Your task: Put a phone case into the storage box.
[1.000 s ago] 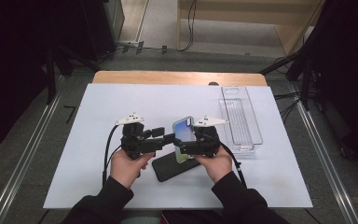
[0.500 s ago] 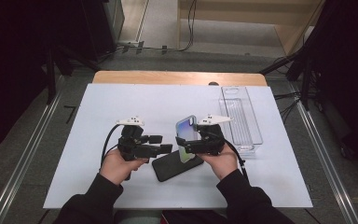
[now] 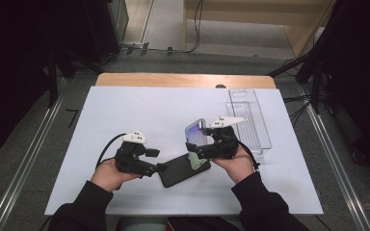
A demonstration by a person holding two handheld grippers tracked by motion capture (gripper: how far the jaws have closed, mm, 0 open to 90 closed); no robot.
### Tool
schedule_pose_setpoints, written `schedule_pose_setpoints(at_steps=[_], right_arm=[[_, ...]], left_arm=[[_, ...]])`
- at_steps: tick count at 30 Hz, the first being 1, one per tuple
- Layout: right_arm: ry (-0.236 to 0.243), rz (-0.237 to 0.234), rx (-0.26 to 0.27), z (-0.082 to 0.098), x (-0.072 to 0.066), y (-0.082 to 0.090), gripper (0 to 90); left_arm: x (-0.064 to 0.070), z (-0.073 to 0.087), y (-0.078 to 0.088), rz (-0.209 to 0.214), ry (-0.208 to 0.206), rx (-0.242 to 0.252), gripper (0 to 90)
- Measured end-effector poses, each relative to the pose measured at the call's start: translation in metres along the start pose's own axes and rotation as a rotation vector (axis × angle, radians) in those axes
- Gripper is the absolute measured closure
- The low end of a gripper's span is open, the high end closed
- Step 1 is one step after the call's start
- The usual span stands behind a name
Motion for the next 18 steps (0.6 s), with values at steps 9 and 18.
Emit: schedule_pose_setpoints(at_steps=[9,18], right_arm=[[-0.010,-0.028,-0.017,-0.001,0.004,0.007,14.7],[-0.012,-0.036,-0.026,-0.003,0.008,0.016,14.8]], left_arm=[[-0.007,0.013,0.001,-0.023,0.005,-0.022,30.0],[-0.009,0.027,0.007,-0.051,0.018,-0.044,30.0]])
Point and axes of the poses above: each handheld gripper's, and its own axes: y roughly backward along the jaws, z roughly out of its underside, x roughly to its right, the point moved 2 cm from there along -y, roughly forward along the jaws, and after that the axes turned 3 degrees about -z, right-handed, at the moved point
